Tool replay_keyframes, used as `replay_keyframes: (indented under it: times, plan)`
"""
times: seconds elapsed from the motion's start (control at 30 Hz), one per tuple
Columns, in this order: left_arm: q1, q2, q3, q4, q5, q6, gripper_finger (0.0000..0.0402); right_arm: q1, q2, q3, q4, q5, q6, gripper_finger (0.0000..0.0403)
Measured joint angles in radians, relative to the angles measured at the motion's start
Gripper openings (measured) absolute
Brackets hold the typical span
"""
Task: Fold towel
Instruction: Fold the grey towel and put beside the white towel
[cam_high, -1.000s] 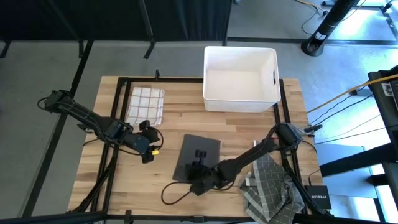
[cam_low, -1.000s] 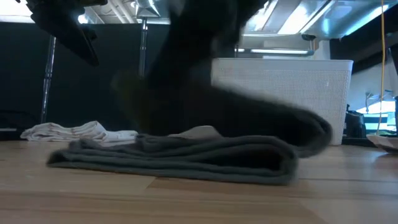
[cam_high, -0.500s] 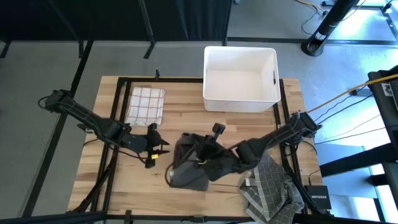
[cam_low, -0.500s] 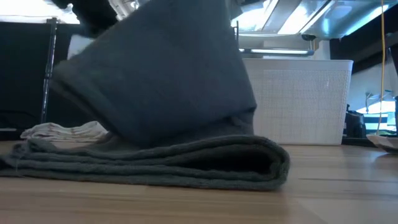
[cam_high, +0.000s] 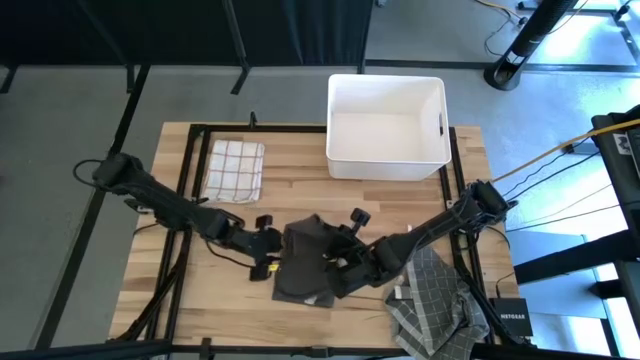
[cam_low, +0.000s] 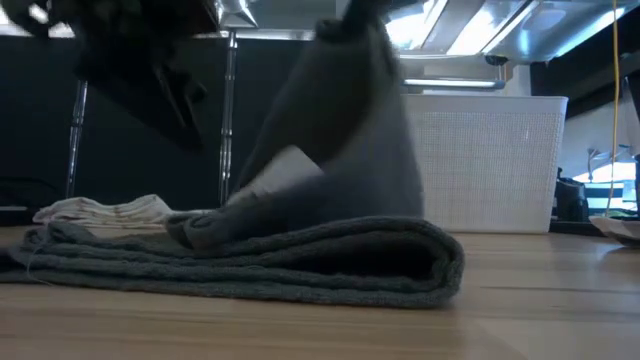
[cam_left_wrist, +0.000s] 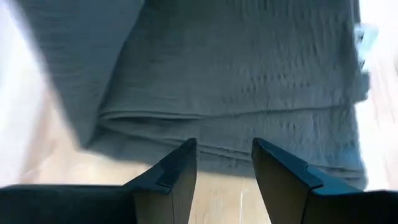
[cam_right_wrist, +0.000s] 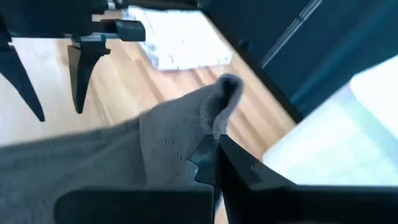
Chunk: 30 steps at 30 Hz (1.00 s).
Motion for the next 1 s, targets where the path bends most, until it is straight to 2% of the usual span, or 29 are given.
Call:
replay_keyframes:
  times: [0.17,0.33,0.57,0.63,0.7,0.77,0.87,1.0]
  plan:
    - [0.028,0.122,0.0,0.109,0.046,0.092,0.0147,0.013,0.0,-0.121,-0.001,-0.072,0.16,0.0013]
    - [0.048,0.201,0.0,0.251,0.046,0.16,0.0147,0.013,0.002,-0.216,0.028,-0.253,0.255,0.0023]
    - [0.059,0.282,0.0,0.326,0.046,0.19,0.0147,0.012,-0.006,-0.176,-0.162,-0.476,0.312,0.0109]
    - [0.06,0.3,0.0,0.33,0.046,0.192,0.0147,0.012,-0.009,-0.158,-0.161,-0.553,0.333,0.0133]
    - [0.061,0.314,0.002,0.336,0.045,0.194,0.0147,0.013,-0.009,-0.153,-0.092,-0.604,0.328,0.0151]
    - [0.06,0.322,0.002,0.341,0.041,0.2,0.0147,0.029,-0.009,-0.153,0.023,-0.606,0.273,0.0165]
    - [0.058,0.324,0.003,0.348,0.044,0.207,0.0147,0.061,0.014,-0.153,0.271,-0.542,0.103,0.0177]
    - [0.052,0.327,0.013,0.348,0.045,0.21,0.0147,0.093,0.101,-0.168,0.6,-0.558,-0.168,0.0177]
